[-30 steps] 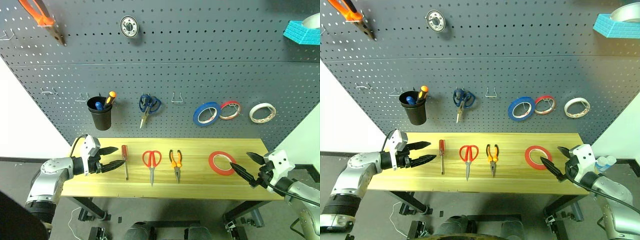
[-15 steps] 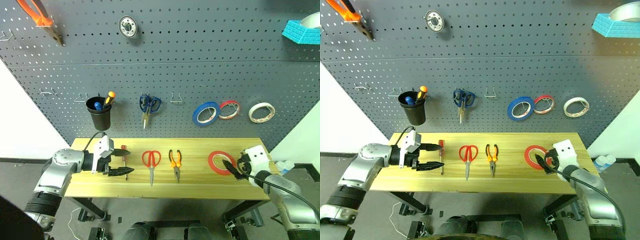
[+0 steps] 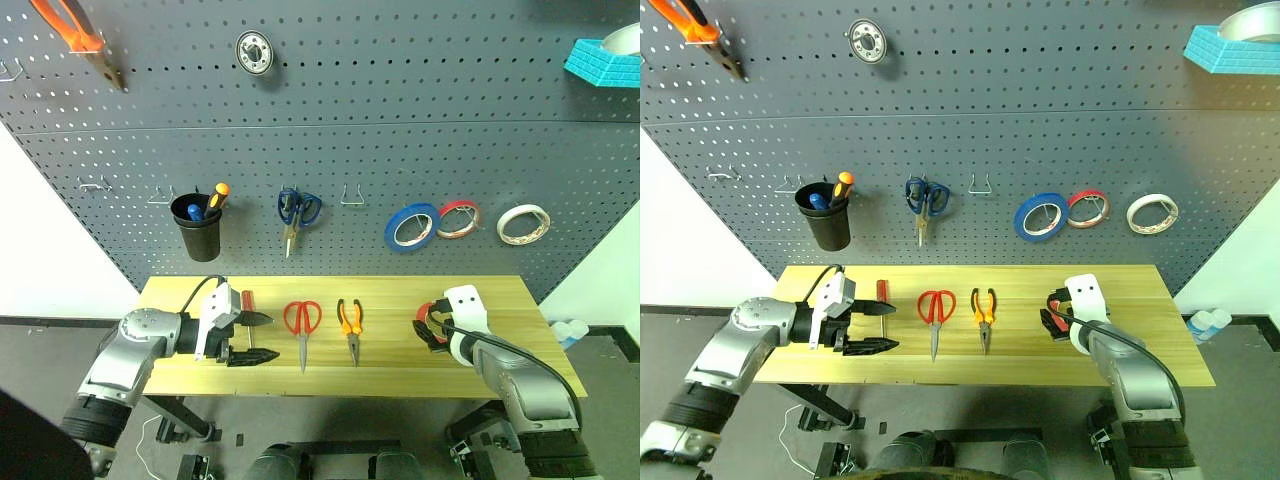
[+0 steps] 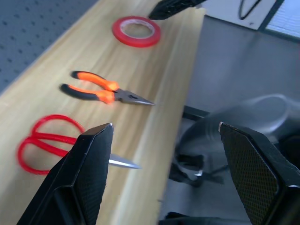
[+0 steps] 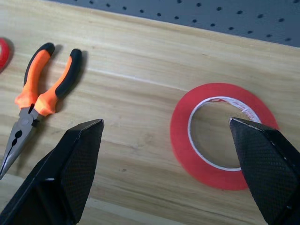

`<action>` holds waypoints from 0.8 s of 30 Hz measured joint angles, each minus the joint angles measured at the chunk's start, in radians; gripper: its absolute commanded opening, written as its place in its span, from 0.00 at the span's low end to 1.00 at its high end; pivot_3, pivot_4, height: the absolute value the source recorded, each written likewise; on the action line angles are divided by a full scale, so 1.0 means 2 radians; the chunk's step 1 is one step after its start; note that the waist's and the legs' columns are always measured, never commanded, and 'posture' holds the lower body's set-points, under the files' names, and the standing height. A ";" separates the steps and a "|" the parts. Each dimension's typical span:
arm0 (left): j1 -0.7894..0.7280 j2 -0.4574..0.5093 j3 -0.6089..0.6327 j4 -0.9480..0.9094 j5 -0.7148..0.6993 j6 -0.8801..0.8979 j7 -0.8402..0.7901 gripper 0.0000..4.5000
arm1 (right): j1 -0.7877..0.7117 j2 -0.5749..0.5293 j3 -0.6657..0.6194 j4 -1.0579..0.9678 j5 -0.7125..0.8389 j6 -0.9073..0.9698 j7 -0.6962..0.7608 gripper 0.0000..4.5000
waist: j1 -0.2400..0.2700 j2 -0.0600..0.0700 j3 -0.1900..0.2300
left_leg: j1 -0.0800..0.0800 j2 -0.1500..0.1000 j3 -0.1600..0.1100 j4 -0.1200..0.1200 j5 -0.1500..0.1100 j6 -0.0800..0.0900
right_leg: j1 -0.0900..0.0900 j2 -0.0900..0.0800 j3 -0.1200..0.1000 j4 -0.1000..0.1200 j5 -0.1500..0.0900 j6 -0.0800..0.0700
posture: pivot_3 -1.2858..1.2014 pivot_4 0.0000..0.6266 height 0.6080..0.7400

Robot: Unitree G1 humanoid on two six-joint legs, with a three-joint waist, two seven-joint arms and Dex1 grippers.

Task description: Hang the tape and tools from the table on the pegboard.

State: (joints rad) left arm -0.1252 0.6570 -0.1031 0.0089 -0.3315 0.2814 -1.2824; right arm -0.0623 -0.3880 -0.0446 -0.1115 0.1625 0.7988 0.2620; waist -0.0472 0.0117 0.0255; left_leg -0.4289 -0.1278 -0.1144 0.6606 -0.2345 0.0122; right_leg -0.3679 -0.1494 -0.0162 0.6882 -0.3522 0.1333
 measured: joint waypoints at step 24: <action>0.148 0.084 0.106 -0.273 -0.127 0.144 0.079 0.84 | -0.078 0.026 0.042 0.090 -0.040 -0.004 -0.025 1.00 | 0.003 -0.002 0.059 | -0.001 0.000 0.001 -0.002 0.000 0.000 | -0.002 0.000 0.002 0.000 0.000 -0.001 | 0.51 0.29 0.55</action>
State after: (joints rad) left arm 0.1708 0.8255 0.1096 -0.5361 -0.5852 0.5703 -1.1241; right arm -0.2173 -0.3356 0.0388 0.0693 0.0823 0.7903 0.2111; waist -0.0414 0.0077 0.1433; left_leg -0.4300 -0.1276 -0.1121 0.6560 -0.2339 0.0132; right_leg -0.3728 -0.1496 -0.0130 0.6878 -0.3526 0.1323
